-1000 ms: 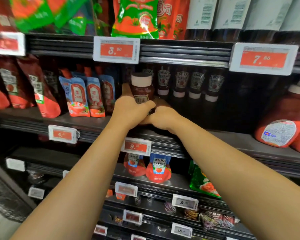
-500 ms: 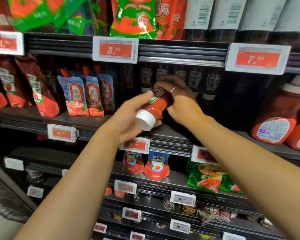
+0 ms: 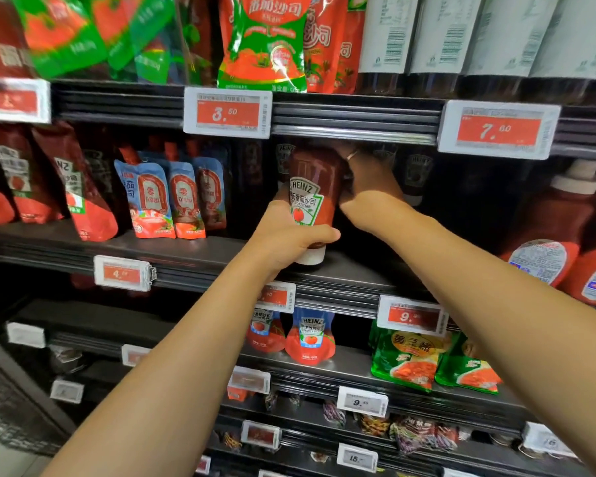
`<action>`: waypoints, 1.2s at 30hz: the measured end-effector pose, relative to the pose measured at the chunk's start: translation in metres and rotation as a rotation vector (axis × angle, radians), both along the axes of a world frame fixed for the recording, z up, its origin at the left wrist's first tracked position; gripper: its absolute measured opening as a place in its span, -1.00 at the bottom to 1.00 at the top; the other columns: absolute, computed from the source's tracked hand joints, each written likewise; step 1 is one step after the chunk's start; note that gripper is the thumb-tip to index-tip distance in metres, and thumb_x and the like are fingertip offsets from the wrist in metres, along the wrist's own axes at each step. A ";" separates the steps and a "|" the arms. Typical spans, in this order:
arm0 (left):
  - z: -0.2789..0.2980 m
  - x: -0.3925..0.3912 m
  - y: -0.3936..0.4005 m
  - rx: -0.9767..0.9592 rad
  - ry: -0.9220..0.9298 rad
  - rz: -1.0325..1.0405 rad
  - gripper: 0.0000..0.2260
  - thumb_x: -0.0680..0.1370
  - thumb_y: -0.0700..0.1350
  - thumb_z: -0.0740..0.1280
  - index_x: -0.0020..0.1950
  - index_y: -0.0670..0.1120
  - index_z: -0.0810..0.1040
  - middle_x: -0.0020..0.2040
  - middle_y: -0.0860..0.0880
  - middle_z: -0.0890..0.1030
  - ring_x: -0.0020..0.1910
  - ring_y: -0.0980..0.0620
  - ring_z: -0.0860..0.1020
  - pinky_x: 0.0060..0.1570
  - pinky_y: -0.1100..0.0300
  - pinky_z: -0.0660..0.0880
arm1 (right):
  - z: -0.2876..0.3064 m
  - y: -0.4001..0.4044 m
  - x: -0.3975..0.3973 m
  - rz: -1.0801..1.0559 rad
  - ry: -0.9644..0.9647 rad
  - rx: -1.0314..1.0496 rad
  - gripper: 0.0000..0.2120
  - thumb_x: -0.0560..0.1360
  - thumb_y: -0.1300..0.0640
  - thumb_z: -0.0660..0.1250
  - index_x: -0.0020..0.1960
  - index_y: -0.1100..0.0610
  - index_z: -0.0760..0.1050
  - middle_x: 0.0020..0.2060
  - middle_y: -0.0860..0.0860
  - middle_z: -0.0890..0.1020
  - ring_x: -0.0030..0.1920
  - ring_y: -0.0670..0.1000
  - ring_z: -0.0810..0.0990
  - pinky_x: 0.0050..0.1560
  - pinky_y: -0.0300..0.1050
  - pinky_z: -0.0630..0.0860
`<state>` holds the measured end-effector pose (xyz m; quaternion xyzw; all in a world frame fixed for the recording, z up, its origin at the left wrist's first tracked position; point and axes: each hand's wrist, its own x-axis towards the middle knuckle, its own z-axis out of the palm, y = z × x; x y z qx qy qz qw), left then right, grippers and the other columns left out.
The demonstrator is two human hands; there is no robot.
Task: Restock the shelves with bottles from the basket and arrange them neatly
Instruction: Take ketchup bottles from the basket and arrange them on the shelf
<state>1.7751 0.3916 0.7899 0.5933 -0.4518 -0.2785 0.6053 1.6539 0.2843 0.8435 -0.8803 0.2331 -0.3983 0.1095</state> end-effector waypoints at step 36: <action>-0.013 0.060 -0.068 0.105 -0.253 0.033 -0.25 0.36 -0.03 0.61 0.44 -0.02 0.32 0.21 0.01 0.63 0.19 0.06 0.61 0.29 -0.02 0.53 | -0.021 -0.026 0.053 0.235 -0.158 0.583 -0.39 0.49 0.14 0.52 0.45 0.04 0.34 0.27 0.04 0.62 0.28 -0.01 0.60 0.37 0.06 0.51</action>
